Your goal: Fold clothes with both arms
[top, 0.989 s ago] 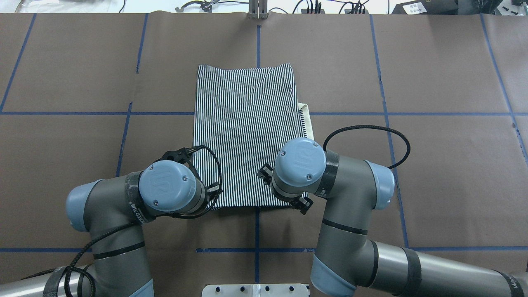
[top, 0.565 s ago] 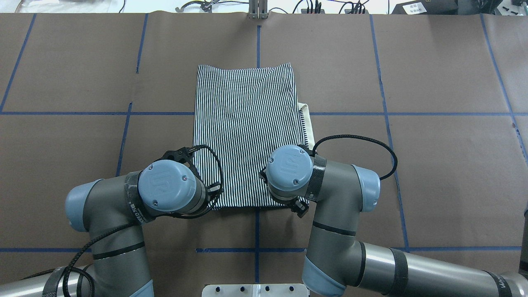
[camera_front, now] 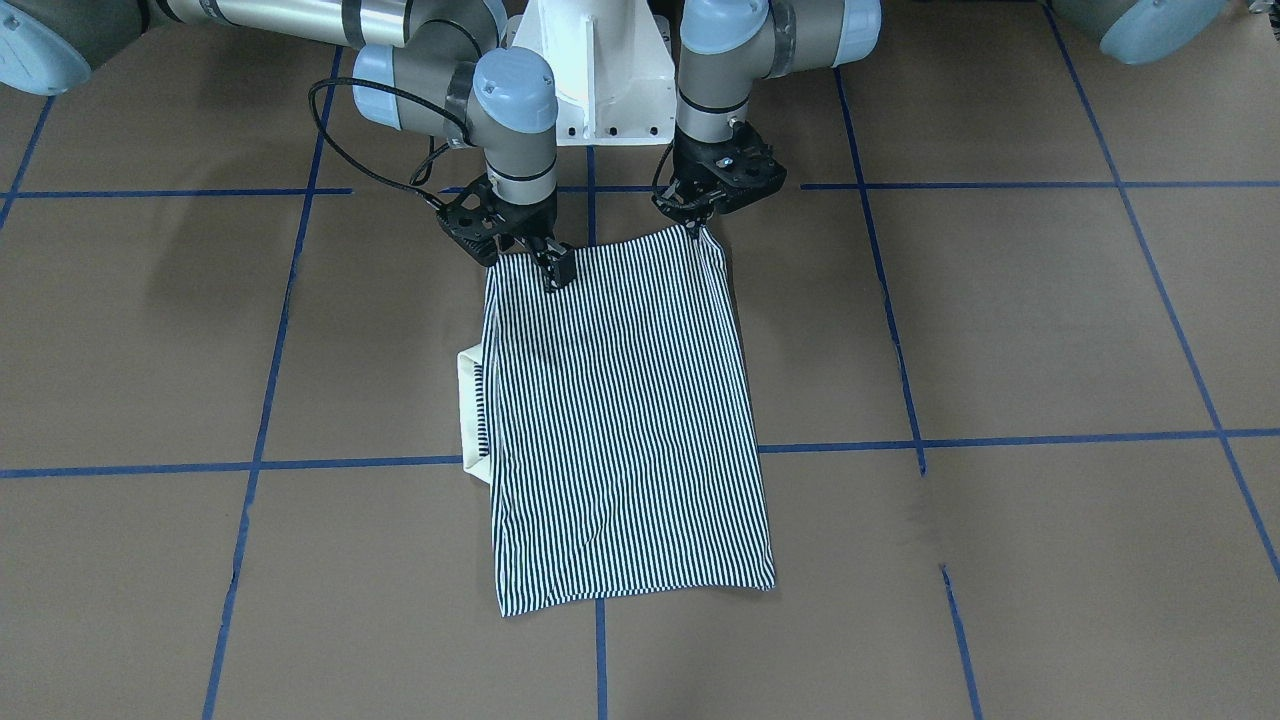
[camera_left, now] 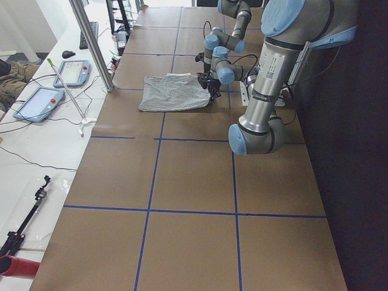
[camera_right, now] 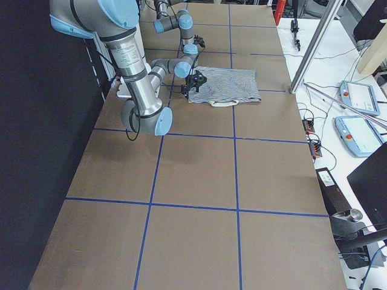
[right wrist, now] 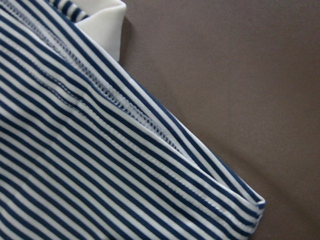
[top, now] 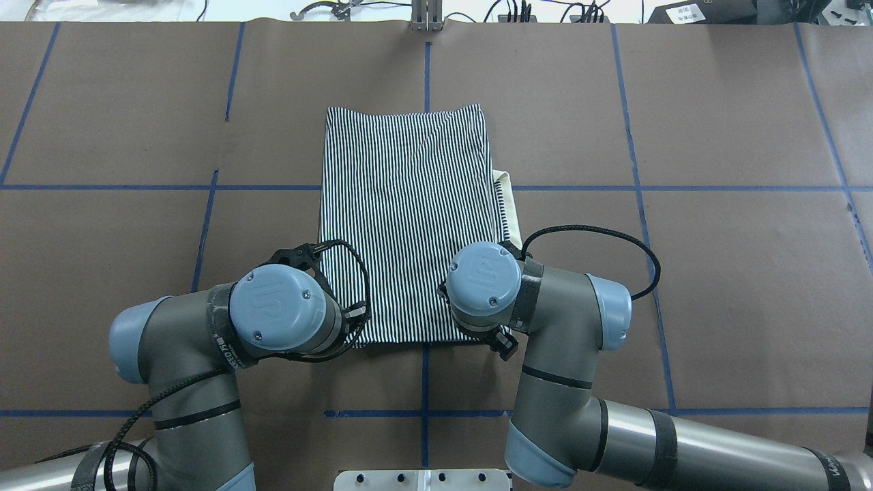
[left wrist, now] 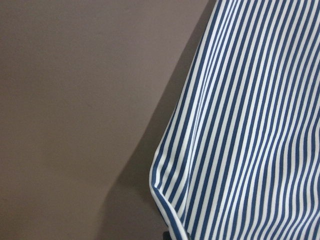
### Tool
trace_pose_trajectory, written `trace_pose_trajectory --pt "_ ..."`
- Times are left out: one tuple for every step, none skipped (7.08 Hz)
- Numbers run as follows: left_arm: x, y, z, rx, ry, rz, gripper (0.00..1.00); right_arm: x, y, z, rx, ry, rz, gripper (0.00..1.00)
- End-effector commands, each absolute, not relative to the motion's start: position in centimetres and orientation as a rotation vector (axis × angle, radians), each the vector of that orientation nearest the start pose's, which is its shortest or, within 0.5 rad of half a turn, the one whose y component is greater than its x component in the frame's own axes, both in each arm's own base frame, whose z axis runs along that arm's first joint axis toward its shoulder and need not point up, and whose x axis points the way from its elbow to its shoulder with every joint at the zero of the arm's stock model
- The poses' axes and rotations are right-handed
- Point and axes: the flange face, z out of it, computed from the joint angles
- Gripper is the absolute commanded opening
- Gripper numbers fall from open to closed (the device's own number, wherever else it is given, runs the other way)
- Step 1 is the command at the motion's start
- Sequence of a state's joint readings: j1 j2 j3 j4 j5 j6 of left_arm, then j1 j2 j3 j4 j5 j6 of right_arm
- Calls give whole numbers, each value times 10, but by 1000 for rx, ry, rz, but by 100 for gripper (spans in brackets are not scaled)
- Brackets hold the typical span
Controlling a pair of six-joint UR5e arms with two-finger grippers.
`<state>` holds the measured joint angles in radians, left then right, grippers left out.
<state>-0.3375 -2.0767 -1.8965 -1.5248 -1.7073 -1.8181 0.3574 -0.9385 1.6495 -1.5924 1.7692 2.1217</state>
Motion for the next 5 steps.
trace_pose_trajectory --pt "535 -316 244 -93 798 -503 0 -603 -355 258 -257 -691 805 100" --pt "535 -316 244 -93 798 -503 0 -606 -357 262 -255 -685 802 100" --pt "536 -315 244 -94 796 -502 0 -608 -358 252 -256 -695 802 100" --pt "536 -316 244 -94 796 -503 0 -609 -358 254 -256 -690 803 100" --pt "537 -315 243 -95 798 -501 0 -609 -358 255 -257 -685 803 100"
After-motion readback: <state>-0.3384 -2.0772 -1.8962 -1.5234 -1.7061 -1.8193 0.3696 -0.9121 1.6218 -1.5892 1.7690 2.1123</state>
